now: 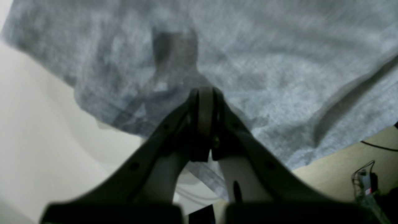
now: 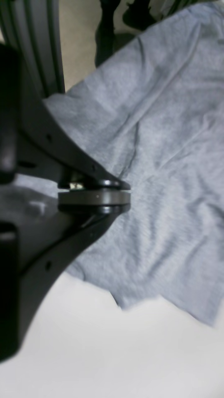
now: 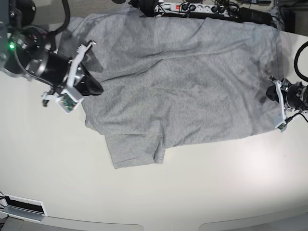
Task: Layout the t-shirt on the table in an organized manner, then fold the t-shirt properly
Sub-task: 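Lay the shirt flat and lower both grippers to its edges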
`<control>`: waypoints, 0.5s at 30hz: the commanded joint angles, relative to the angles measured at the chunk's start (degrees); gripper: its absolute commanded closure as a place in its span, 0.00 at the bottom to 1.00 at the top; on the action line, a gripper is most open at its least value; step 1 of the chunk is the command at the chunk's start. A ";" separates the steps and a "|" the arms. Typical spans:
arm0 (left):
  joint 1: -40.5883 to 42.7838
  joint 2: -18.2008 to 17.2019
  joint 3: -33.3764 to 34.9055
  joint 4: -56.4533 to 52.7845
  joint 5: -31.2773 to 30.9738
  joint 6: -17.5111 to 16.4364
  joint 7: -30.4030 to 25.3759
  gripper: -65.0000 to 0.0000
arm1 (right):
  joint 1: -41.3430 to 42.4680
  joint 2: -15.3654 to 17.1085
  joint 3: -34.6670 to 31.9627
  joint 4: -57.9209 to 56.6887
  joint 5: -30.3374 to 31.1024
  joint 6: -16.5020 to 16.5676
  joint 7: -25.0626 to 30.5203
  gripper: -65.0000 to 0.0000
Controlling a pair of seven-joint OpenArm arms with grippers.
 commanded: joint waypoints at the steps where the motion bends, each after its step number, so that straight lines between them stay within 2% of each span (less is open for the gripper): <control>1: -0.83 -1.33 -0.76 0.22 0.13 -0.20 -0.26 1.00 | 2.19 -0.26 -1.14 -1.07 -0.28 0.22 1.36 1.00; 6: -1.77 0.00 -2.34 0.22 1.70 0.37 -2.16 1.00 | 11.15 -2.49 -6.78 -12.98 -7.37 -2.36 3.41 1.00; 12: -1.73 2.12 -10.21 0.20 1.57 1.53 -2.51 1.00 | 18.86 -3.02 -11.08 -27.04 -11.61 -4.98 6.91 1.00; 15: -1.75 3.13 -14.88 0.20 -0.50 1.31 -2.51 1.00 | 21.70 -3.87 -11.74 -33.05 -11.65 -3.17 7.43 1.00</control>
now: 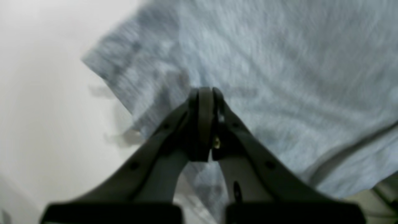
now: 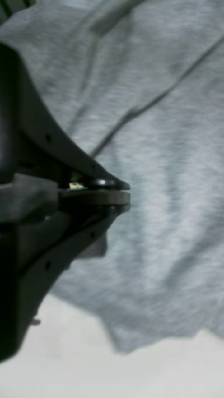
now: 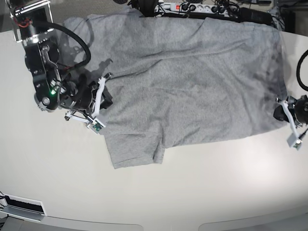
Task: Layout the t-shirt on the table in an organized manner, then fold the t-shirt properly
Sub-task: 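Lay the shirt flat and lower both grippers to its edges, then grasp the shirt side edges with both grippers near the sleeves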
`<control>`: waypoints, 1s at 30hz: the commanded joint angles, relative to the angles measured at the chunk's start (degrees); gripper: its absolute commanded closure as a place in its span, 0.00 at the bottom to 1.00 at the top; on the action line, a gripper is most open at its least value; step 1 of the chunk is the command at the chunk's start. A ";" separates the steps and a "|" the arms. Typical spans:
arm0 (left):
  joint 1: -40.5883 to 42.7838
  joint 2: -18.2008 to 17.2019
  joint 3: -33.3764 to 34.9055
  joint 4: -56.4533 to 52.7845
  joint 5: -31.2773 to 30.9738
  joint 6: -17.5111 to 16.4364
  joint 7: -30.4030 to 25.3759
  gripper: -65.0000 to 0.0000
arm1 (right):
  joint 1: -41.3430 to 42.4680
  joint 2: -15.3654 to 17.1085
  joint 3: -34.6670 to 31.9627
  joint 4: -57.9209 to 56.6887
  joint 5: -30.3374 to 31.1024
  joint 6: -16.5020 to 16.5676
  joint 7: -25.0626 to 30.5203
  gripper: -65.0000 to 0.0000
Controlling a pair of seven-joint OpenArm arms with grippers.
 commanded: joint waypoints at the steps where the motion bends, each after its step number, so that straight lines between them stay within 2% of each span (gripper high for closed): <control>1: -1.09 -0.59 -2.08 0.66 -1.33 -0.55 -1.01 1.00 | 1.95 0.37 0.26 -1.05 0.72 1.05 1.36 1.00; 3: -0.98 -0.17 -3.69 0.59 -1.75 -1.27 -0.83 1.00 | 3.30 0.09 0.26 -4.79 -0.52 1.88 1.81 1.00; 5: -0.92 -0.24 -3.74 0.39 -1.66 -1.27 -0.79 1.00 | 4.61 -0.09 0.28 -8.13 -3.39 -0.22 1.95 1.00; 9: -0.44 -0.22 -3.72 0.15 -1.75 -1.31 -0.83 1.00 | 4.92 -0.07 0.28 -10.54 -8.79 -10.12 1.77 1.00; 11: -0.46 -0.15 -3.72 0.15 -1.92 -1.29 -0.85 1.00 | 4.76 -0.04 0.31 -10.54 -9.09 -13.73 1.68 1.00; 14: -0.42 0.11 -3.72 0.15 -1.90 -1.29 -0.83 1.00 | 4.76 -0.07 0.37 -10.54 -9.14 -21.29 0.09 1.00; 17: 0.07 0.11 -3.72 0.13 -1.90 -1.31 -0.83 1.00 | 4.76 -0.11 0.39 -10.54 -10.29 -26.69 -0.59 1.00; 20: 0.50 0.13 -3.72 0.13 -1.92 -2.97 -0.81 1.00 | 4.76 -0.09 0.42 -10.54 -10.67 -31.65 -1.36 1.00; 25: 0.52 1.86 -3.72 0.13 -1.90 -2.64 -0.33 1.00 | 4.72 -0.09 1.66 -10.56 -14.93 -37.29 -3.63 1.00; 28: 1.01 3.91 -3.72 0.13 -1.53 -0.22 -0.26 1.00 | 4.79 -0.35 5.05 -10.56 -14.73 -37.22 -3.61 1.00; 30: 1.68 5.49 -3.72 0.13 -0.96 1.60 0.28 1.00 | 4.96 -0.57 7.23 -10.54 -14.05 -35.30 -3.61 1.00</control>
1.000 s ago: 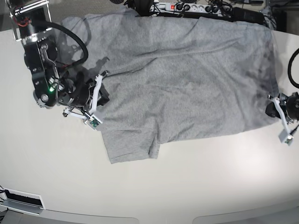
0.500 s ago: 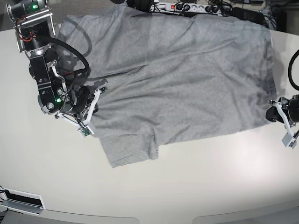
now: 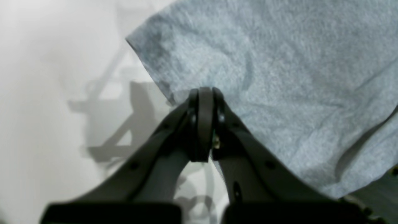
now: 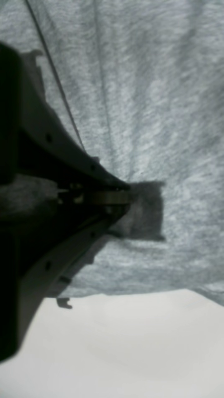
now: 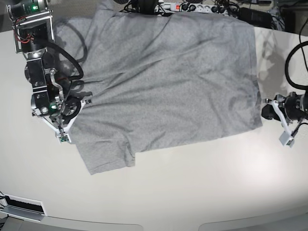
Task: Layout the t-shirt on the table in an organized manner, then fold the t-shirt properly
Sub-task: 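Grasp the shirt side edges with both grippers near the sleeves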
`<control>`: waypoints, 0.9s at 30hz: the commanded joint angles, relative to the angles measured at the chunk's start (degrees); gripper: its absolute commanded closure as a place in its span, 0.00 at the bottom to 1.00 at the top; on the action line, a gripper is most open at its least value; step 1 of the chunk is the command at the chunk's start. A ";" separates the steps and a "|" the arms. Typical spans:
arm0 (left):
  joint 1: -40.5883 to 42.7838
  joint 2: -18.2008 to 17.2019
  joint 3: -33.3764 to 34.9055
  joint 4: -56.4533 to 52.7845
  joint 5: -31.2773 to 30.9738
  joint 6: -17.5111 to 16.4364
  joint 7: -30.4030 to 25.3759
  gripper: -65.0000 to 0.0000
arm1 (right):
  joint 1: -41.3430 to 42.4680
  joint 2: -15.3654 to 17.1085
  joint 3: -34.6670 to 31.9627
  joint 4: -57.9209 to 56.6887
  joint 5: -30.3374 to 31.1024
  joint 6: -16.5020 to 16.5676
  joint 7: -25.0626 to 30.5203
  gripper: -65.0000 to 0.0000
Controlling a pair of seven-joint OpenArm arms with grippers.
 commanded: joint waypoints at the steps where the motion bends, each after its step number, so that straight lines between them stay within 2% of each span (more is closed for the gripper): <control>1: -0.28 -0.48 -0.70 0.61 0.35 -0.13 -0.26 1.00 | 1.09 0.52 1.14 0.44 0.26 0.50 0.07 1.00; 10: 4.42 8.92 -0.70 0.55 8.63 -0.15 -3.34 1.00 | 1.05 0.52 3.45 0.44 2.21 9.03 -0.39 1.00; 14: 6.29 11.23 -0.70 0.48 12.04 -0.20 -5.84 1.00 | 1.05 0.57 3.45 0.44 2.34 11.02 -0.39 1.00; 15: 6.62 11.67 -0.70 0.28 12.87 -0.17 -6.38 1.00 | 1.07 0.59 3.45 0.44 2.34 11.91 -0.39 1.00; 18: 6.56 12.41 -0.59 -2.03 13.84 -0.57 -8.04 1.00 | 1.55 0.72 3.48 0.59 2.69 17.84 -0.37 1.00; 20: 6.40 12.50 -0.59 -4.92 14.78 -1.66 -10.40 1.00 | 1.99 1.03 3.48 0.90 5.03 20.61 -0.37 1.00; 23: 4.94 12.50 -0.59 -11.19 16.11 -2.71 -13.20 1.00 | 2.16 1.77 3.48 2.51 8.66 23.67 -0.59 1.00; 27: -0.35 12.50 -0.59 -20.72 16.24 -5.79 -16.52 1.00 | 2.16 2.62 3.48 5.01 10.95 26.93 -1.09 1.00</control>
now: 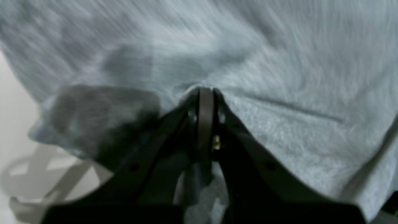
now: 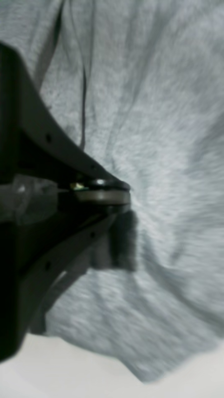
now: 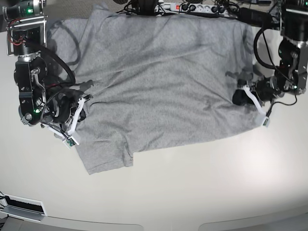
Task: Layout the t-shirt on the table in an organized manner, then fold the t-shirt properly
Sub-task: 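Grasp the shirt side edges with both grippers near the sleeves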
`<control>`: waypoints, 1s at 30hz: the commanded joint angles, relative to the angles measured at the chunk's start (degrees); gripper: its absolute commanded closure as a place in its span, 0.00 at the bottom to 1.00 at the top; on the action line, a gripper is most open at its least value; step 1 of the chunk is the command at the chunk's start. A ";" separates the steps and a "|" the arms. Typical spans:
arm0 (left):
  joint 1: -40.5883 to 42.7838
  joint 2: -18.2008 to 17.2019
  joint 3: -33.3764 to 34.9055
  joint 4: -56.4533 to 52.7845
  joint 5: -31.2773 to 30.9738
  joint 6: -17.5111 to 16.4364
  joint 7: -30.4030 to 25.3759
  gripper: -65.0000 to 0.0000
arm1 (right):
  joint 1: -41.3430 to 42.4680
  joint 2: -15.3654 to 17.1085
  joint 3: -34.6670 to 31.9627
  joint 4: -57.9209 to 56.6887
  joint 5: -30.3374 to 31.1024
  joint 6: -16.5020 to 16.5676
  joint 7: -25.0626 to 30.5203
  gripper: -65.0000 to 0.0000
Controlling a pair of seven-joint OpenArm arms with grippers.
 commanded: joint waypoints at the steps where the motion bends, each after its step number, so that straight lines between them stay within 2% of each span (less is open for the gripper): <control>1: -1.75 -0.68 0.02 -2.34 3.87 2.10 1.53 1.00 | 1.20 0.92 0.28 1.40 1.03 0.37 0.20 1.00; 9: -15.43 -0.72 2.69 -9.88 7.34 1.29 -1.22 1.00 | 1.20 1.64 0.28 1.95 1.01 0.96 -1.55 1.00; 12: -19.10 -1.16 7.23 -9.88 7.85 1.31 -1.25 1.00 | 1.20 2.43 0.28 2.27 1.60 4.63 -1.73 1.00; 15: -21.86 -1.36 12.31 -9.88 9.29 1.27 -0.83 1.00 | 1.20 3.74 0.28 3.15 7.76 7.89 -3.69 1.00; 17: -23.50 -1.53 14.91 -9.77 8.85 0.46 1.88 1.00 | 1.18 4.74 0.28 4.28 12.26 11.12 -5.68 1.00; 19: -25.11 -1.86 16.00 -9.46 5.20 -2.08 7.23 1.00 | 1.18 5.86 0.28 5.55 16.33 11.12 -7.69 1.00; 22: -25.11 -3.28 16.06 -7.19 -4.13 -7.39 14.82 1.00 | 0.42 7.39 0.26 7.52 21.11 11.12 -9.92 1.00; 26: -21.24 -5.68 16.06 -1.92 -11.13 -9.53 20.70 1.00 | -3.17 7.96 0.26 11.08 22.86 11.12 -10.25 1.00; 30: -14.34 -8.09 16.04 6.82 -13.55 -9.46 21.59 1.00 | -6.93 7.96 0.26 14.40 22.77 11.12 -10.29 1.00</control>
